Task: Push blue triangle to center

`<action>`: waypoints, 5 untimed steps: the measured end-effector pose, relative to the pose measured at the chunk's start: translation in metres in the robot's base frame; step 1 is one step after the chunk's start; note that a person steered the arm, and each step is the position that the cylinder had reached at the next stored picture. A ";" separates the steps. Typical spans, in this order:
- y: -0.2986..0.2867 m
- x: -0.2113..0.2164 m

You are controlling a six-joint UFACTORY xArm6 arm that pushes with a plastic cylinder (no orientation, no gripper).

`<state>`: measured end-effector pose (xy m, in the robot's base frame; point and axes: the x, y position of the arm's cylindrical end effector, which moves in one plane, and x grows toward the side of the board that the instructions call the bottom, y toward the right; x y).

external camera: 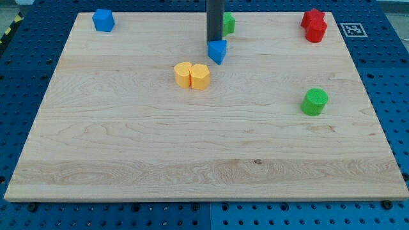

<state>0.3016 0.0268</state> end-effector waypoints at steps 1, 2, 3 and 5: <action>0.005 0.015; 0.005 0.033; 0.005 0.055; 0.005 0.115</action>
